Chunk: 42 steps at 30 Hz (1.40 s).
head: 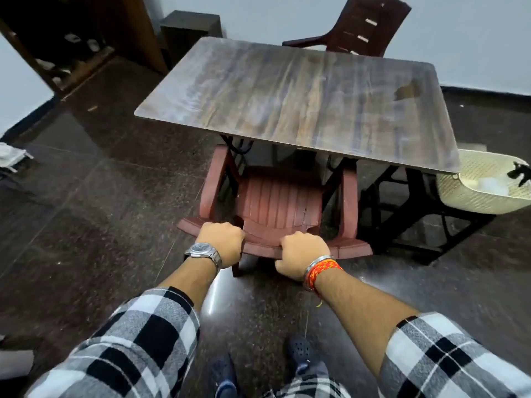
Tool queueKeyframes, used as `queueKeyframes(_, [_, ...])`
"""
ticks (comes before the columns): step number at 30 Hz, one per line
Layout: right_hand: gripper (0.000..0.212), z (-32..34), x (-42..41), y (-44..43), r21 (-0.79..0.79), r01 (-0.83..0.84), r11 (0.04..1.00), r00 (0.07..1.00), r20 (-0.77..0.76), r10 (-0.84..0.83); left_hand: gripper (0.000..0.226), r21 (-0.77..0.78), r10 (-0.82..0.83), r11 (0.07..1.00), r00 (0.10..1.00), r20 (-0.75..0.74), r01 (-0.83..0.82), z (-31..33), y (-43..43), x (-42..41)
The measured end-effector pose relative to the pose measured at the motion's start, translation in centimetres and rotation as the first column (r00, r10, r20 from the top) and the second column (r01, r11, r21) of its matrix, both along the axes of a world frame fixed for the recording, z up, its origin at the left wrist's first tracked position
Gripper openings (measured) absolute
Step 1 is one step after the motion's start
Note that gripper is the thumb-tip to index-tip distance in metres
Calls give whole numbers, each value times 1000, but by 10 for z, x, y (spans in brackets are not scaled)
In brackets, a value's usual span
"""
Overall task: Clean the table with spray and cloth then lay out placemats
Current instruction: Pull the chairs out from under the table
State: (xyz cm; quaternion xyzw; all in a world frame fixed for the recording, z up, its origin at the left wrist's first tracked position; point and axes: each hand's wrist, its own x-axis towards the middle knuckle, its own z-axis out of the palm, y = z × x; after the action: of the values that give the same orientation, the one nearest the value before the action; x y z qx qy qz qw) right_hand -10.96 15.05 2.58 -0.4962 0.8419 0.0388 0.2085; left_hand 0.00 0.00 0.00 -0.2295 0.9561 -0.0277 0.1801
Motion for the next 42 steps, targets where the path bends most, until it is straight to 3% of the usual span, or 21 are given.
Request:
queueKeyframes(11, [38,-14,0,-34,21,91,996,992,-93,-89,22,21,-87,996,995,-51,88,0,-35,-2])
queueKeyframes(19, [36,-16,-24,-50,16,86,996,991,-103,-84,7,60,-89,994,993,-77,94,3,-50,-23])
queueKeyframes(42, [38,-25,-71,-94,-40,73,996,988,-135,-78,16,27,-100,994,994,-51,102,1,-97,-72])
